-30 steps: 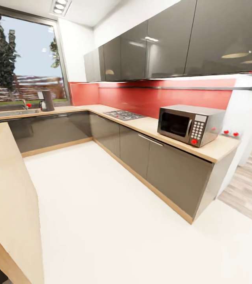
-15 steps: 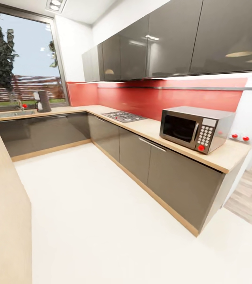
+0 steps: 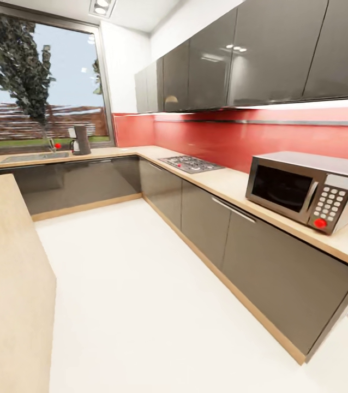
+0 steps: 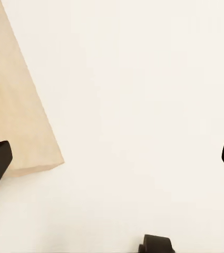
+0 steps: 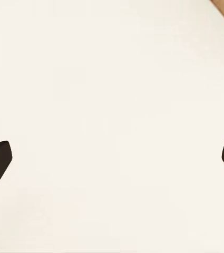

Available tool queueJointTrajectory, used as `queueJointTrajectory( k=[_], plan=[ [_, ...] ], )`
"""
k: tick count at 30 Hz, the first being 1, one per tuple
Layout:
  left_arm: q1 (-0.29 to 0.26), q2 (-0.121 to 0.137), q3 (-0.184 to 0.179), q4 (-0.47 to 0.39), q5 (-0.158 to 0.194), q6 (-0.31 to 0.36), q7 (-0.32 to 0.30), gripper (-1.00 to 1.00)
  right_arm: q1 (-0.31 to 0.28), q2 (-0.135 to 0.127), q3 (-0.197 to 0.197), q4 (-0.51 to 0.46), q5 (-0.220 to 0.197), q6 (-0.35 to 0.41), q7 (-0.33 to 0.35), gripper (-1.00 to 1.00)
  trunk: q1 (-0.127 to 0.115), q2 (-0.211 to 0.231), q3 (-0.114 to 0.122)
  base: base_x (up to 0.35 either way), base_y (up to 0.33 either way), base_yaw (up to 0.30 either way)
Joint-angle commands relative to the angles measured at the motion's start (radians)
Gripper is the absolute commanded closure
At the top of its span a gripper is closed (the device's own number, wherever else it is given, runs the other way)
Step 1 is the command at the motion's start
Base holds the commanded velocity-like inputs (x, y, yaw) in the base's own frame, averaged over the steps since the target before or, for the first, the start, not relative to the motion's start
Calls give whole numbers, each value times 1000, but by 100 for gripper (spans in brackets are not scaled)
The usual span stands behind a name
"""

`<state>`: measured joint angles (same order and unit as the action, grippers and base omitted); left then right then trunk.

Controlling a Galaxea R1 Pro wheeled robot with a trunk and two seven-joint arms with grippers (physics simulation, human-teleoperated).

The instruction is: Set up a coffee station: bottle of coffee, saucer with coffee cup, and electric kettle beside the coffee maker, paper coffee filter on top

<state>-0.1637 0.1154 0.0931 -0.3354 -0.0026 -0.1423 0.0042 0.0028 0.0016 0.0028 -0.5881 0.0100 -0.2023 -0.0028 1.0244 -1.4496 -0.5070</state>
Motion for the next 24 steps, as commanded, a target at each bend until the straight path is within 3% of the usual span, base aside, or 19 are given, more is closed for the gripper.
queueJointTrajectory(
  k=[1,9,24],
  plan=[
    [-1,0,2,1,0,-3,0,-100,0,0,0,-1,1,-2,0,-100,1,0,-1,337,-117,277],
    [0,0,2,1,1,-3,0,-100,0,0,0,0,1,-2,0,-100,1,0,-1,337,-122,268],
    [0,0,3,1,1,-3,0,-100,0,0,0,1,1,-2,0,-100,1,0,-1,337,-37,15]
  ],
)
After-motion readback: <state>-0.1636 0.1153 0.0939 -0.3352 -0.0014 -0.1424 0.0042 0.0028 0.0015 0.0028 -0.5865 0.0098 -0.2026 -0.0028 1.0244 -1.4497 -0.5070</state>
